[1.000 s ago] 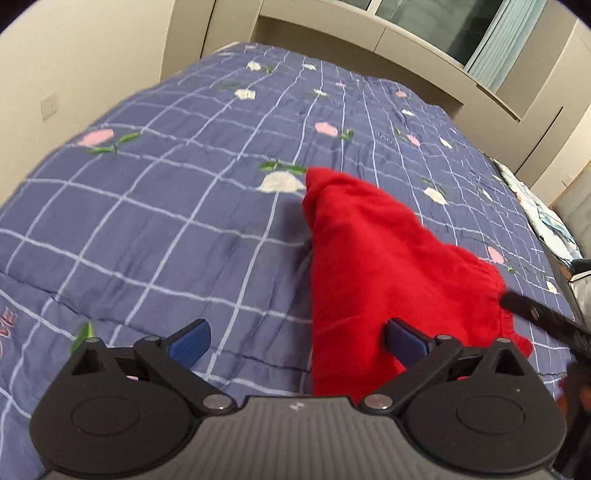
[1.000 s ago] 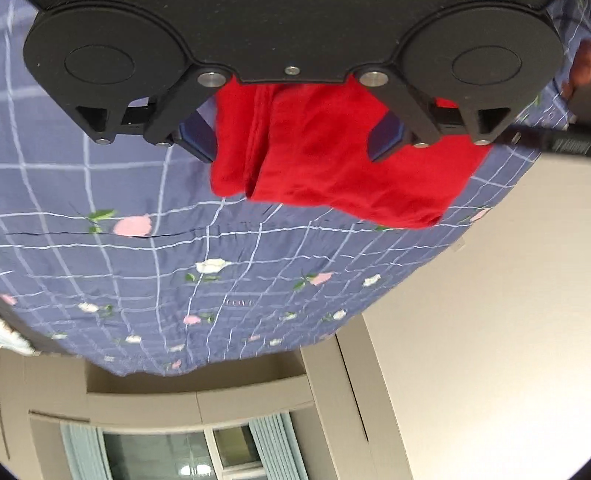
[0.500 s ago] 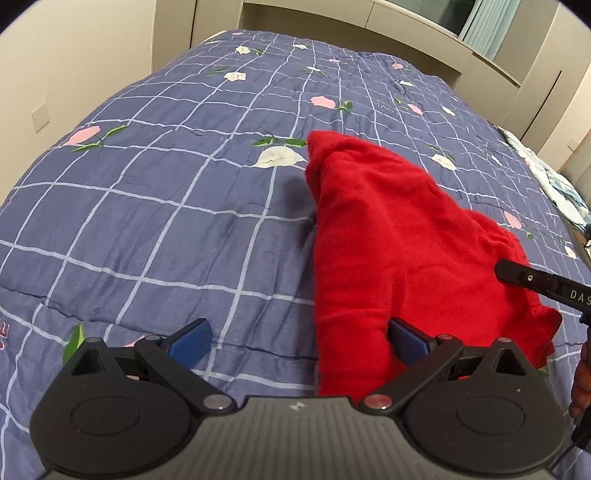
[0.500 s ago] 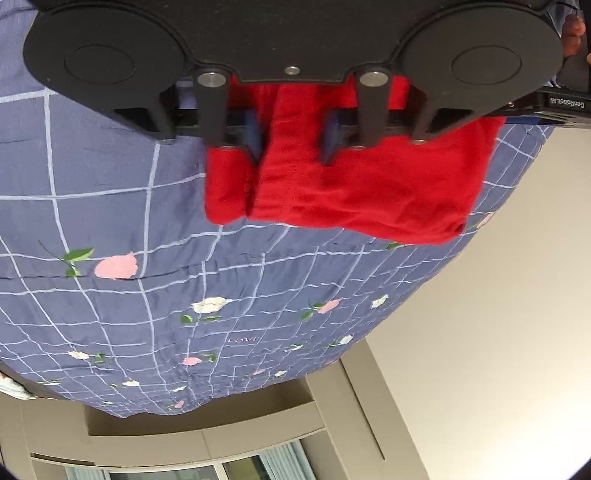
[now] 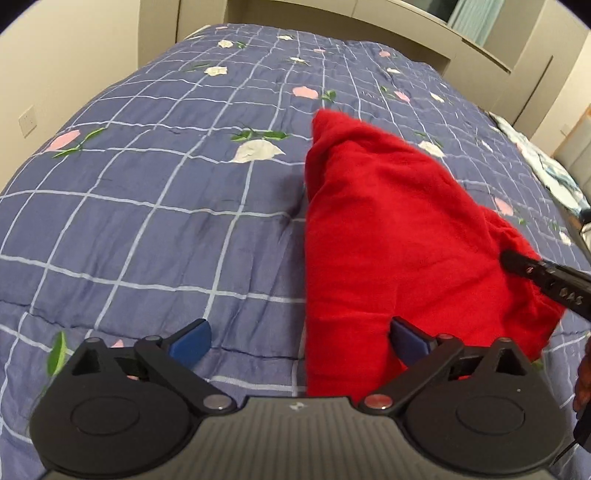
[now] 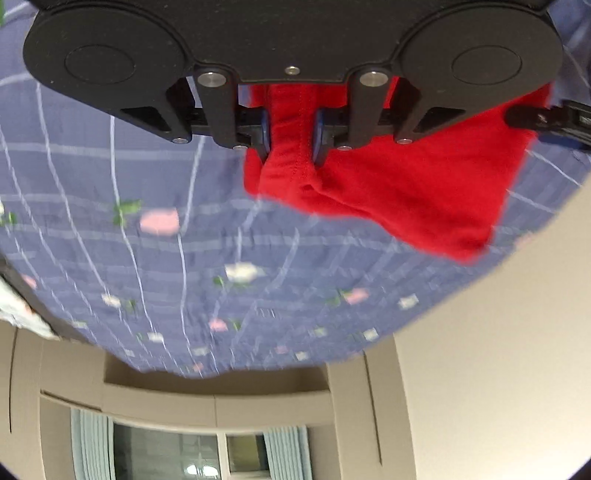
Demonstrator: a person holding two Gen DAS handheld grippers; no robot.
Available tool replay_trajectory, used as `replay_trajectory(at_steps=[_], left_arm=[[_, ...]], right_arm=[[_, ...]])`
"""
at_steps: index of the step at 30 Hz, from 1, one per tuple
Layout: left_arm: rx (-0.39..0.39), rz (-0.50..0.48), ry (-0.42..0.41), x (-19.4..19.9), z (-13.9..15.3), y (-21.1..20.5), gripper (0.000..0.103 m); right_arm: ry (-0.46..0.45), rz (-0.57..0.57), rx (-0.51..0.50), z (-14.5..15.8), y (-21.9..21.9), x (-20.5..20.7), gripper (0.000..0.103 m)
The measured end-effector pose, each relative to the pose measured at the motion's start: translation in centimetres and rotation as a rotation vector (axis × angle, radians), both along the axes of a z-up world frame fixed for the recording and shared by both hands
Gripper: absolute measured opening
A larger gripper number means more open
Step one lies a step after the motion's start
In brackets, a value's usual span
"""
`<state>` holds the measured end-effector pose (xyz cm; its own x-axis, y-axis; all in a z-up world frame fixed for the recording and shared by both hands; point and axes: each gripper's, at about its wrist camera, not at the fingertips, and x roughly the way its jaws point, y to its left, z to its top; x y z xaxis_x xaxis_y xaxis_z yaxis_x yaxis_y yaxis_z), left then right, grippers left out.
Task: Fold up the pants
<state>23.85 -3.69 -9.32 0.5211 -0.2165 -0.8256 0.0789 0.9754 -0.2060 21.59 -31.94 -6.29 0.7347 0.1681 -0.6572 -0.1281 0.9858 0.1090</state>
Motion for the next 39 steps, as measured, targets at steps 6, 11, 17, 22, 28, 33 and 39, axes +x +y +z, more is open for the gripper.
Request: replay_trajectory(at_steps=[6, 11, 17, 22, 28, 33, 39], left_arm=[[-0.029, 0.018, -0.048, 0.1, 2.0, 0.9, 0.102], [0.016, 0.085, -0.13, 2.6, 3.8, 1.5, 0.102], [0.113, 0.078, -0.147, 8.7, 3.5, 1.0, 0.102], [0.119, 0.061, -0.098, 11.7, 0.8, 0.7, 0.102], [0.017, -0.035, -0.101, 13.8, -1.2, 2.7, 0.103], [-0.014, -0.078, -0.11, 13.8, -1.3, 3.2, 0.103], [-0.028, -0.092, -0.181, 9.0, 1.1, 2.2, 0.102]], right_arm=[[-0.028, -0.02, -0.018, -0.2, 0.2, -0.6, 0.042], [-0.135, -0.01, -0.081, 2.1, 1.0, -0.6, 0.081], [-0.135, 0.03, -0.164, 1.1, 3.3, 2.1, 0.086], [-0.102, -0.081, -0.244, -1.8, 2.5, 4.6, 0.089], [-0.081, -0.107, -0.213, -3.9, 0.5, 5.8, 0.102], [-0.063, -0.105, -0.139, -4.7, -0.6, 6.1, 0.102], [-0.107, -0.11, -0.135, -2.7, -0.1, 4.1, 0.102]])
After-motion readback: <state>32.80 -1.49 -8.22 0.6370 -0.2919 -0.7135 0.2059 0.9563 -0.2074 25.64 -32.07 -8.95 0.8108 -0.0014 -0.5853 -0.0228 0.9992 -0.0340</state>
